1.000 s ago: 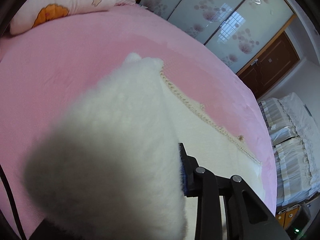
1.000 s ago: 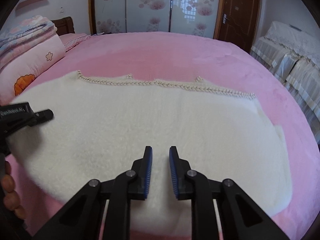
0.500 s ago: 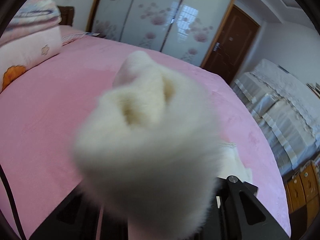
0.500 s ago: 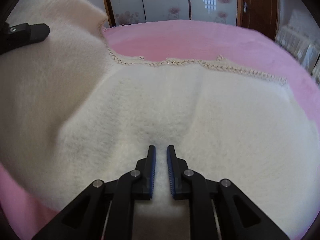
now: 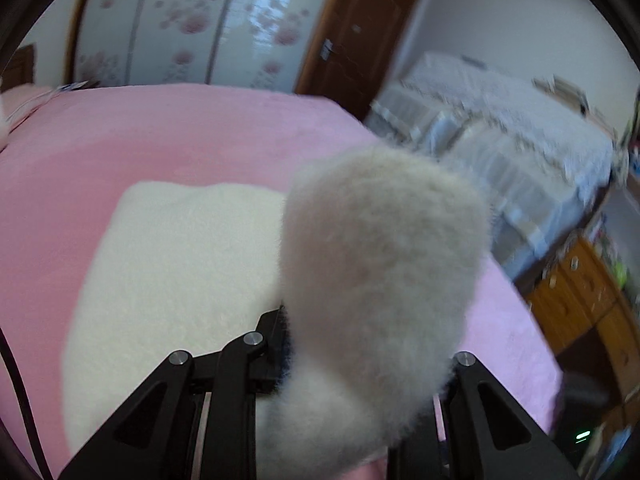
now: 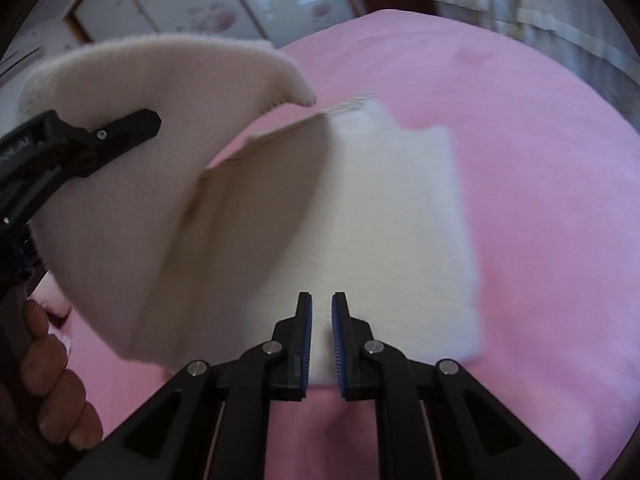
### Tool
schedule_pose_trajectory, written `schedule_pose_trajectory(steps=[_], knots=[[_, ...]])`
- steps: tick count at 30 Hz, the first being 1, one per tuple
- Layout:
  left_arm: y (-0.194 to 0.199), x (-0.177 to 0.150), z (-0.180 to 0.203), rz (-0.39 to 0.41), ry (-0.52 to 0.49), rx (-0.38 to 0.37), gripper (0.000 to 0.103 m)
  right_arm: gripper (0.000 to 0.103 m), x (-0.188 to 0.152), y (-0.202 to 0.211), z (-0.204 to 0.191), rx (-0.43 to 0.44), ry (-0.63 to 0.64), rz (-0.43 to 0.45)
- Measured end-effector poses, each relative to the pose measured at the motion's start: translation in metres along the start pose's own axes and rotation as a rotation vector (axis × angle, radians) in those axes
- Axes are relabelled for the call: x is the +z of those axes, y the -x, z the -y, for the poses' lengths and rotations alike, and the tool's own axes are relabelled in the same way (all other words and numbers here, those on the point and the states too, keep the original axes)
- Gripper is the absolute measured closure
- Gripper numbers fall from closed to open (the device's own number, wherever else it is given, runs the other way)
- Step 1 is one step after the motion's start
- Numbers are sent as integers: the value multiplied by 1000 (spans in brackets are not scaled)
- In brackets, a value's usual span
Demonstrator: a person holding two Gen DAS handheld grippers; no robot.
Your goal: Fold large clothes
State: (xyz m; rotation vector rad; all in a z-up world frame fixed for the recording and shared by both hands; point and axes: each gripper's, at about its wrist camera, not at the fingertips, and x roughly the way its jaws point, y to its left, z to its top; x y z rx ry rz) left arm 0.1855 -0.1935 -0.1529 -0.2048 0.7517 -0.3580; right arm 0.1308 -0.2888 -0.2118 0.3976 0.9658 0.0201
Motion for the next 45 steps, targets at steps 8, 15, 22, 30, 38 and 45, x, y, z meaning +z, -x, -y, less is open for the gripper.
schedule_pose_trajectory(steps=[8, 15, 22, 30, 38, 45], knots=[[-42, -45, 21, -129, -152, 27, 81, 93, -31, 12, 51, -114, -107, -52], [-26, -38, 17, -199, -195, -33, 57, 93, -9, 21, 43, -115, -85, -25], [35, -29, -1, -314, -45, -149, 29, 83, 31, 48, 23, -85, -32, -3], [81, -11, -68, -291, 39, 89, 29, 68, 71, 60, 1, 31, 33, 18], [52, -7, -120, -326, 57, 246, 29, 67, 84, 19, -38, 71, 161, -73], [35, -5, -116, -352, 56, 201, 29, 94, 74, -5, -10, 58, 115, -159]])
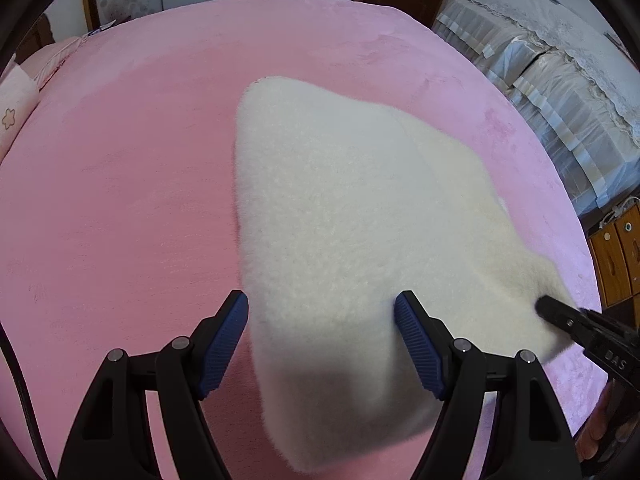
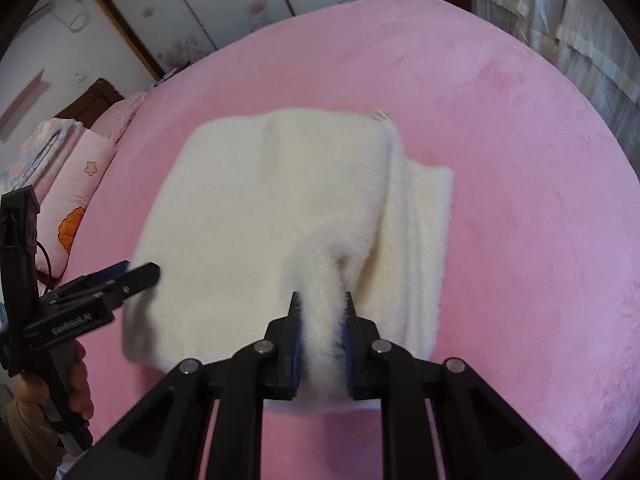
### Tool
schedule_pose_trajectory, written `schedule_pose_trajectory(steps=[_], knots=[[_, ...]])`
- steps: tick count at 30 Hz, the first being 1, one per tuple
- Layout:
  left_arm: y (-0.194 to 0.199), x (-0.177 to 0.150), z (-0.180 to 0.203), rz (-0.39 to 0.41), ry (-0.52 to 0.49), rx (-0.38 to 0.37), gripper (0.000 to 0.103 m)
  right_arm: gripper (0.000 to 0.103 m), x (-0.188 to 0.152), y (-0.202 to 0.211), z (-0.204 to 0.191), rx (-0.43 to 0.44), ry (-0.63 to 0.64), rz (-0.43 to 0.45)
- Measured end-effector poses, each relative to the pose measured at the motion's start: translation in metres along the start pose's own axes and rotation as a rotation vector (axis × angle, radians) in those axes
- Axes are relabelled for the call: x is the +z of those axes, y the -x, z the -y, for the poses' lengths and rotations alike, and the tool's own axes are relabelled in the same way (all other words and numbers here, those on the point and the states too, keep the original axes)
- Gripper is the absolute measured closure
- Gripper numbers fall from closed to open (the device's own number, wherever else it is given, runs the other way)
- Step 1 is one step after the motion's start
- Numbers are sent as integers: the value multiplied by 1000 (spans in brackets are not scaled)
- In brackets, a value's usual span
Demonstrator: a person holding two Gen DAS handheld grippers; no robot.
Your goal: Fold large clothes
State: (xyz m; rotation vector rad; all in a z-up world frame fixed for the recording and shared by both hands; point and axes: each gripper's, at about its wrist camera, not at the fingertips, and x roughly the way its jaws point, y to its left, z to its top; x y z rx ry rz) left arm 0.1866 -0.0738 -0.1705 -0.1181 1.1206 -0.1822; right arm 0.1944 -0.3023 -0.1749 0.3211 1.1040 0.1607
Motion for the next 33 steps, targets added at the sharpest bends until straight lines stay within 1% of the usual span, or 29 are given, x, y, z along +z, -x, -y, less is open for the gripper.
schedule_pose_trajectory(steps=[2, 3, 5, 7, 9, 10, 11, 14, 17, 18, 19, 20, 21, 22, 23, 24, 26, 28, 30, 31, 32, 33], knots=[[2, -5, 1, 0, -21, -23, 28, 95, -14, 17, 5, -15, -12, 25], [3, -11, 2, -12, -32, -38, 28, 95, -23, 21, 6, -37, -12, 24], [-4, -18, 8, -30, -56, -40, 26, 95, -38, 15, 8, -90, -18, -8], [-8, -26, 16, -5, -106, -16, 23, 95, -52, 0, 15, -132, -31, -35], [-15, -32, 23, 15, -155, 26, 21, 95, -57, -19, 21, -146, -39, -45], [-17, -34, 22, 20, -164, 37, 20, 95, -57, -25, 22, -150, -46, -45], [-17, -33, 21, 23, -161, 39, 20, 95, -55, -28, 20, -155, -42, -41], [-16, -26, 15, -1, -124, 1, 20, 95, -51, -20, 7, -194, 30, -2], [-12, -21, 6, -48, -84, -36, 20, 93, -48, -11, 0, -202, 60, -23], [-9, -21, 3, -57, -68, -47, 20, 88, -43, -5, -1, -193, 45, -30], [-5, -20, -2, -58, -54, -57, 20, 86, -38, 1, 0, -187, 33, -24], [0, -17, -5, -51, -44, -67, 20, 81, -32, 8, 1, -176, 24, -5], [4, -13, -6, -40, -36, -79, 20, 70, -23, 16, 2, -165, 13, 25], [7, -9, -10, -33, -32, -87, 20, 63, -13, 24, 3, -150, -1, 58], [8, -2, -13, -26, -30, -93, 20, 49, -1, 26, 5, -134, -15, 82], [8, 7, -17, -15, -26, -94, 20, 40, 9, 25, 8, -120, -23, 93], [0, 28, -21, -5, -12, -90, 20, 39, 37, 9, 17, -100, -39, 96], [-5, 49, -28, 21, 12, -119, 20, 39, 58, -13, 28, -108, -52, 99], [-15, 68, -29, 27, 16, -126, 20, 41, 81, -36, 34, -126, -60, 93], [-22, 77, -27, 22, 16, -121, 20, 50, 90, -44, 33, -141, -36, 101], [-29, 84, -25, 16, 17, -117, 20, 61, 95, -51, 31, -162, -5, 105], [-40, 91, -23, -5, 16, -100, 21, 70, 101, -60, 29, -191, 22, 97]])
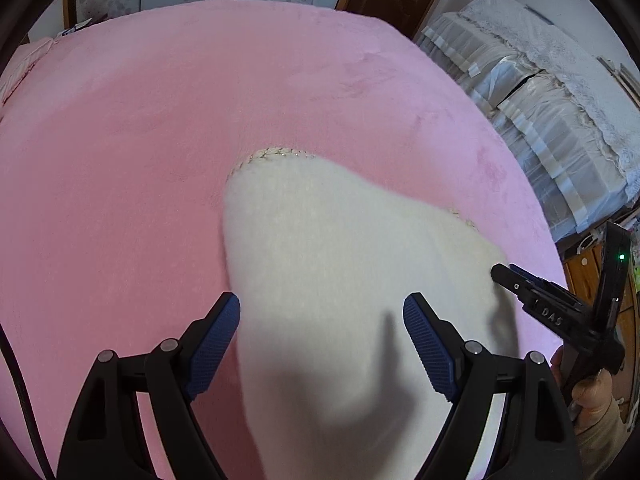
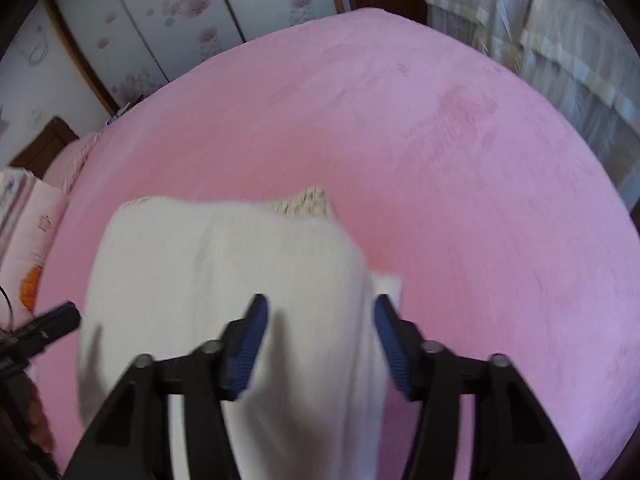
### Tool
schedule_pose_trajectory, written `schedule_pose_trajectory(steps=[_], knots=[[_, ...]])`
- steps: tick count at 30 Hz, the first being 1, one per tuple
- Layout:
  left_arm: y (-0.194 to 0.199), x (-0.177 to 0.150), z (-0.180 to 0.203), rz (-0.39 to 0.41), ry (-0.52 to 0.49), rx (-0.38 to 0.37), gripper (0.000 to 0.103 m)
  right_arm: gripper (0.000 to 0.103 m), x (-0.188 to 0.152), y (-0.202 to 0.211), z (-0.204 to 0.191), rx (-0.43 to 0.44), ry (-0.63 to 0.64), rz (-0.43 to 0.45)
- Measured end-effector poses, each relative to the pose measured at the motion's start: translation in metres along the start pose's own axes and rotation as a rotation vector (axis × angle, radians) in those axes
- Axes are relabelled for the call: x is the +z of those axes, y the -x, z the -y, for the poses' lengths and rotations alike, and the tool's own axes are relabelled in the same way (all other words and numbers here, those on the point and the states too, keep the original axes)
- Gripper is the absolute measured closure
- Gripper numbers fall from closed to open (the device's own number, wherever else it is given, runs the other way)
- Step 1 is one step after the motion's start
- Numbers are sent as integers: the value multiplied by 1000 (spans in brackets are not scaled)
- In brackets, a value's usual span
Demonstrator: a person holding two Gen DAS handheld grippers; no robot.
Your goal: Fold large clothes
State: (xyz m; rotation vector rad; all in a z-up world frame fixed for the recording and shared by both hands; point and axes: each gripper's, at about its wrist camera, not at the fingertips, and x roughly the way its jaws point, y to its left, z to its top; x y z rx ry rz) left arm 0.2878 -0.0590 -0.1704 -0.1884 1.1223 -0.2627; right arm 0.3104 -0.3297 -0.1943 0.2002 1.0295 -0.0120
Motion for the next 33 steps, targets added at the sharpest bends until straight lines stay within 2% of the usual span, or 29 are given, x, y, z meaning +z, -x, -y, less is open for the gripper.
schedule_pose_trajectory(steps=[3, 6, 10, 12, 14, 18, 23, 25, 27, 29, 33], knots=[[-28, 7, -1, -82, -6, 86, 23, 72, 6, -21, 1, -78, 45, -26], [-42, 4, -11, -117, 42, 71, 21, 72, 4, -29, 6, -106, 61, -40], [-46, 0, -17, -123, 74, 47, 18, 71, 3, -39, 17, -87, 35, -59], [-47, 0, -19, -123, 78, 46, 17, 62, 4, -42, 21, -83, 11, -63], [-47, -5, -18, -124, 73, 45, 17, 60, 5, -40, 27, -67, -13, -64], [-43, -2, -20, -143, 80, 45, 17, 49, 4, -21, 30, -42, -62, -57], [-36, 9, -6, -168, 65, 73, 17, 47, -6, 11, 24, -90, -55, -40], [-25, 10, -4, -168, 60, 74, 17, 45, -11, 30, 20, -104, -50, -11], [-11, 9, -1, -162, 55, 73, 17, 34, -15, 50, 18, -108, -54, 17], [3, 7, 1, -157, 52, 83, 17, 29, -17, 70, 15, -119, -49, 43], [28, 4, 2, -136, 72, 71, 17, 26, -16, 97, 9, -141, 5, 63]])
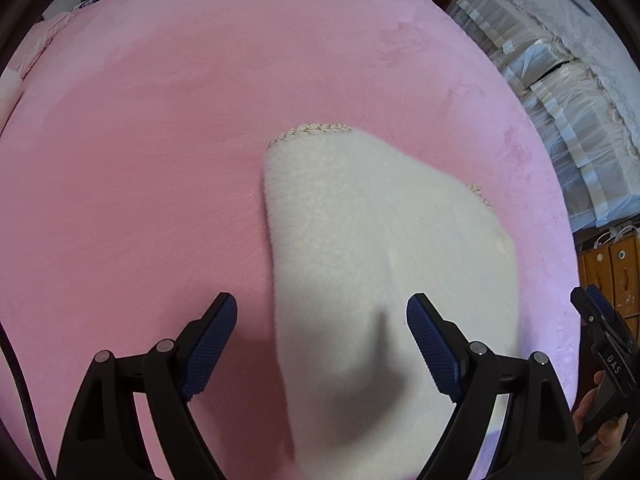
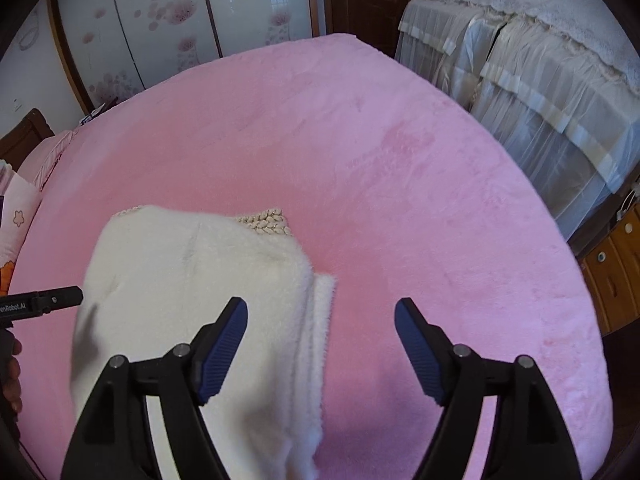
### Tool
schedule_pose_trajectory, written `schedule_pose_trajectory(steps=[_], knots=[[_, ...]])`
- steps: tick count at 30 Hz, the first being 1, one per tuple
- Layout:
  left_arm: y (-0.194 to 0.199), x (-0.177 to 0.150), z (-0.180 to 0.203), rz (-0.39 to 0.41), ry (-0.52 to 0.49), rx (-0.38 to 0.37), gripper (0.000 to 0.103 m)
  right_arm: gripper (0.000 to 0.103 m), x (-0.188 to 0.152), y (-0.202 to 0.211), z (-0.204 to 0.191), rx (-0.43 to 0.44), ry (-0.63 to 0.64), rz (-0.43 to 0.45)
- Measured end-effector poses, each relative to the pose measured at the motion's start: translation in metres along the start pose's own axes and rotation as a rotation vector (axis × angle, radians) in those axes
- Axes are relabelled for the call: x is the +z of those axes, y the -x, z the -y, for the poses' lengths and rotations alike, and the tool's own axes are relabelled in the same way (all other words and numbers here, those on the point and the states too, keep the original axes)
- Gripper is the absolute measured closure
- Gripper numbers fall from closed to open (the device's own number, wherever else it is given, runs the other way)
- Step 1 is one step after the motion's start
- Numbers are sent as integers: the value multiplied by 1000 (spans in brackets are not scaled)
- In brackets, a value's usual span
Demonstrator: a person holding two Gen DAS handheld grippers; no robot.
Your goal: Fold large clothes
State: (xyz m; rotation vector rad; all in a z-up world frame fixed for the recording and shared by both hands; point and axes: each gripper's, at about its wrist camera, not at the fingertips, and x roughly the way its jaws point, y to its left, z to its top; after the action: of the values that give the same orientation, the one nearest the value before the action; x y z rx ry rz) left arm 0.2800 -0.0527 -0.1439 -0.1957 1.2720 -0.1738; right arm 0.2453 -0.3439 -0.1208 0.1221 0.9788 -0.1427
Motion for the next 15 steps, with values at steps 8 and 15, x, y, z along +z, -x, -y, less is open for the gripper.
schedule_pose_trajectory(steps=[8, 15], knots=[[38, -29, -29, -8, 93, -91, 17, 26, -2, 40, -9, 75, 95, 4], [9, -47, -21, -83, 90, -178, 17, 25, -20, 14, -5, 193, 84, -145]])
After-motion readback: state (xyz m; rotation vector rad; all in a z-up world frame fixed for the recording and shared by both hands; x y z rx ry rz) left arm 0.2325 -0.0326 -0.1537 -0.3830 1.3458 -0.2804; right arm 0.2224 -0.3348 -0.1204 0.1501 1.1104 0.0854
